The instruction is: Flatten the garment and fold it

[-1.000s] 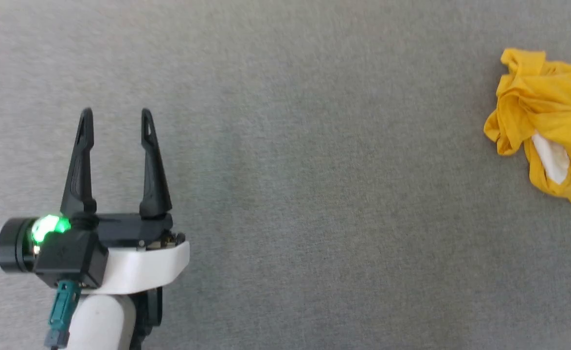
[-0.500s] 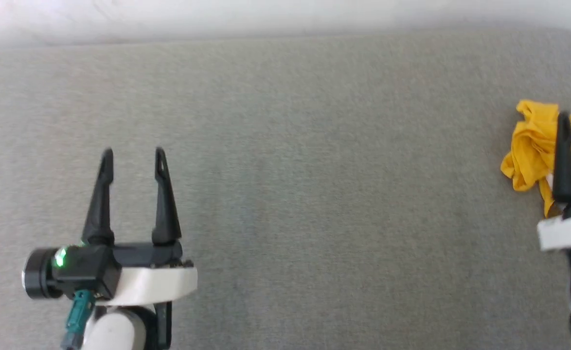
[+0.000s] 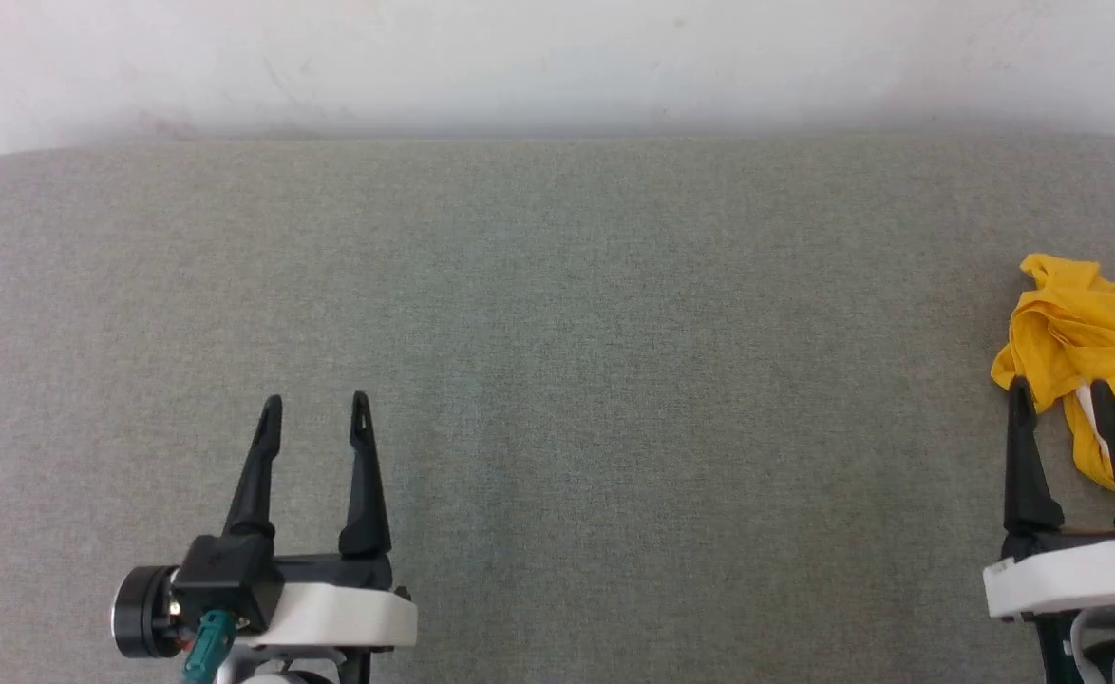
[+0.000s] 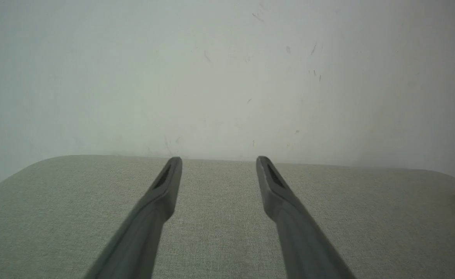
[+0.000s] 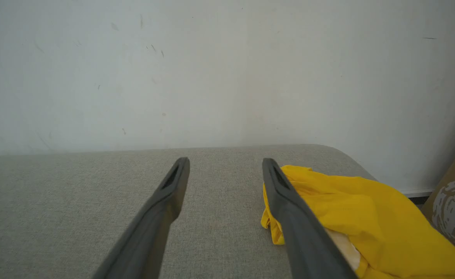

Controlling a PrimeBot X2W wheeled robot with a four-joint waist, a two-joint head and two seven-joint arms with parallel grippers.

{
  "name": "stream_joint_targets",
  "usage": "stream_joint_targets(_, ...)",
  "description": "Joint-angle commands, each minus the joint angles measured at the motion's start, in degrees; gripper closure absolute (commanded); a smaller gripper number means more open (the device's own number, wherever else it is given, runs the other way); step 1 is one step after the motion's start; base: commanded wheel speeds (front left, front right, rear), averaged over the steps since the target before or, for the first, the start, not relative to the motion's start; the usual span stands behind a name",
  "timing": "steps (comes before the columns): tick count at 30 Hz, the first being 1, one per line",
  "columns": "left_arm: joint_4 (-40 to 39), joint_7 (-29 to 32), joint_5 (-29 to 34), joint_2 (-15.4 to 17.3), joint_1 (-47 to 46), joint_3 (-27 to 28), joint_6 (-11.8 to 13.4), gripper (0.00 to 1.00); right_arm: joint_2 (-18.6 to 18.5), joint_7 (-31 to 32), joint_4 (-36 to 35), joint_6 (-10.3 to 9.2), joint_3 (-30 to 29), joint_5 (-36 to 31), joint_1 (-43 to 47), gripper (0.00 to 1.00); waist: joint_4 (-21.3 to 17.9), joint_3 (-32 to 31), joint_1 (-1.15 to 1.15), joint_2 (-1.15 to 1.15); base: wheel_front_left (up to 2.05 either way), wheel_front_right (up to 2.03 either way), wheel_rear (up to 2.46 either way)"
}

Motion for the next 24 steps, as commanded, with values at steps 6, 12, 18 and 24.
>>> stream_joint_targets(6, 0.5, -0.3, 2.9, -2.3, 1.6, 1.4, -1.5, 0.00, 0.4, -1.4, 1.7, -0.05, -0.5, 1.8, 1.5, 0.00, -0.3, 1.1, 0.01, 0.00, 0.00, 0.00, 0.00)
stream_joint_targets(12, 0.7, -0.3, 4.8, -2.8, 0.9, 2.4, -2.3, 0.00, 0.4, -1.8, 2.3, -0.05, -0.3, 2.5, 1.1, 0.00, -0.1, 1.8, 0.01, 0.00, 0.00, 0.00, 0.00)
stream_joint_targets(18, 0.4, 0.1, 5.9, -2.6, 1.0, 2.5, -2.0, 1.00, 0.1, -1.5, 2.5, 0.01, -0.3, 2.3, 1.2, 1.00, -0.1, 2.0, 0.02, 0.00, 0.00, 0.00, 0.00)
stream_joint_targets(24, 0.7, 0.7, 6.2, -2.8, 0.9, 2.9, -2.5, 1.00, 0.1, -0.9, 2.3, 0.01, 0.2, 1.9, 1.2, 1.00, 0.0, 1.6, 0.02, 0.00, 0.00, 0.00, 0.00)
